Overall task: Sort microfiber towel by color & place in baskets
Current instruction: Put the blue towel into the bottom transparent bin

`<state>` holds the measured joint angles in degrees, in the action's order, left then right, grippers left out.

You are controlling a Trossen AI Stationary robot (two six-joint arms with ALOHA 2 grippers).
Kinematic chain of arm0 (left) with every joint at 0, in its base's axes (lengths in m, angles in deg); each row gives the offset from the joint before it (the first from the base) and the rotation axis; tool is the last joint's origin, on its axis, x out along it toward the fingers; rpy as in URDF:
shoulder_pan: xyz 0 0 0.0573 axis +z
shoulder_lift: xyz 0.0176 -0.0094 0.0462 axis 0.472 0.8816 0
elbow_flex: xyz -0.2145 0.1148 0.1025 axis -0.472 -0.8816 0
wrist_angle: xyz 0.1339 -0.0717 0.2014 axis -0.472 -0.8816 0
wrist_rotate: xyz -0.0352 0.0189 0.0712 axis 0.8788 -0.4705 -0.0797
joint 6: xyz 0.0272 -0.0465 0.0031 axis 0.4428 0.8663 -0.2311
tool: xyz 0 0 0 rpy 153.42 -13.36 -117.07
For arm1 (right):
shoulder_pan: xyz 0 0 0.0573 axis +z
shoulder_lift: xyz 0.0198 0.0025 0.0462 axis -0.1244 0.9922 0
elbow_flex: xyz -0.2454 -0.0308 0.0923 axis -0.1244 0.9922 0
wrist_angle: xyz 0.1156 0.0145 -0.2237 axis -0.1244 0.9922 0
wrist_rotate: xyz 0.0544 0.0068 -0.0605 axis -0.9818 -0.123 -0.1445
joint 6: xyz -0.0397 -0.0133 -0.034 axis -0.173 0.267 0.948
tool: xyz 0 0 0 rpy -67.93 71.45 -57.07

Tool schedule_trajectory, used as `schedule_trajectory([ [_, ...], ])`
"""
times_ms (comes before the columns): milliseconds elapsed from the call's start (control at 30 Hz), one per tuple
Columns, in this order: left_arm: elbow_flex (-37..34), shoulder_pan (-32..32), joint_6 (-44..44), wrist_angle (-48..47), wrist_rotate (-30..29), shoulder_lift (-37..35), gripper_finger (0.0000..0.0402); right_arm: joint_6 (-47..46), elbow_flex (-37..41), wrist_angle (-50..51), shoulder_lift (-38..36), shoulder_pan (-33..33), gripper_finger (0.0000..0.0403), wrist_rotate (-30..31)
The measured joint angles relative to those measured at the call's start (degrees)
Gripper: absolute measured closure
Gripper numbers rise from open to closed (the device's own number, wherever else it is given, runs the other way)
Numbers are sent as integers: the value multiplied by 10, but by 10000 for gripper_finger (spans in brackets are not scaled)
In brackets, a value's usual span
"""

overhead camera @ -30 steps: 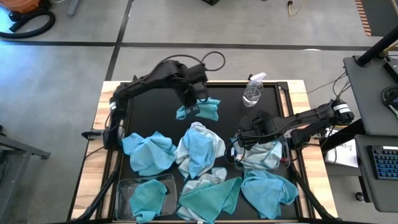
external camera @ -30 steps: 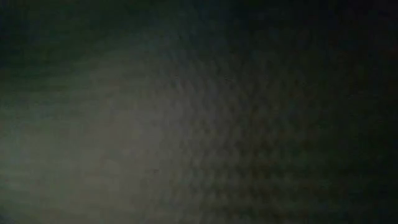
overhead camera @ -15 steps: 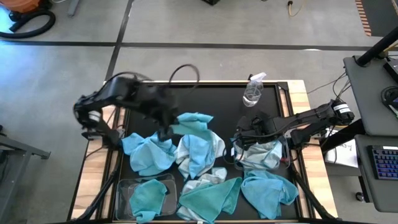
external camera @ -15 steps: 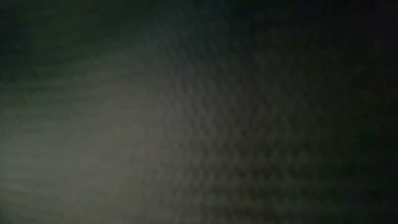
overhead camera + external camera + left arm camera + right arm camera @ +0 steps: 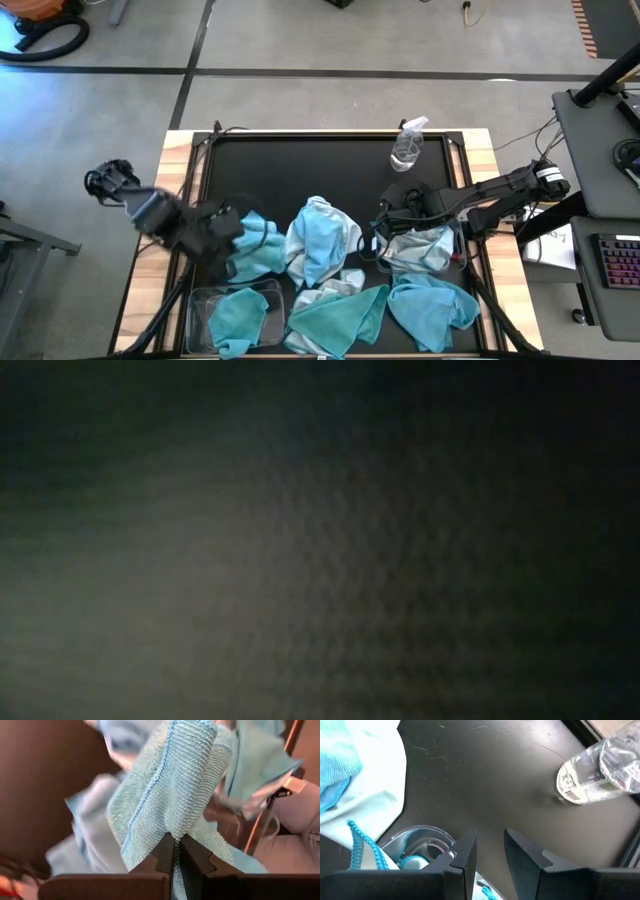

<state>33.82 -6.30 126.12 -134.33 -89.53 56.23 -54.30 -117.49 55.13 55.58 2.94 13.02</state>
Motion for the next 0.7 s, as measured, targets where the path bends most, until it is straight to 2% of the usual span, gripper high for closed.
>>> schedule_trajectory([
  [133, -80, -73, 101, 71, 4, -26, 400, -17, 0, 0, 0, 0, 310, -1],
  [300, -139, -147, 145, 175, 10, -34, 400, -41, 0, -1, 0, 0, 310, -1],
  [500, -169, -203, 192, 228, 15, -22, 400, -59, 0, -1, 0, 0, 310, -3],
  [700, -177, -225, 212, 238, 16, -5, 400, -62, 0, -5, 0, 0, 310, -3],
])
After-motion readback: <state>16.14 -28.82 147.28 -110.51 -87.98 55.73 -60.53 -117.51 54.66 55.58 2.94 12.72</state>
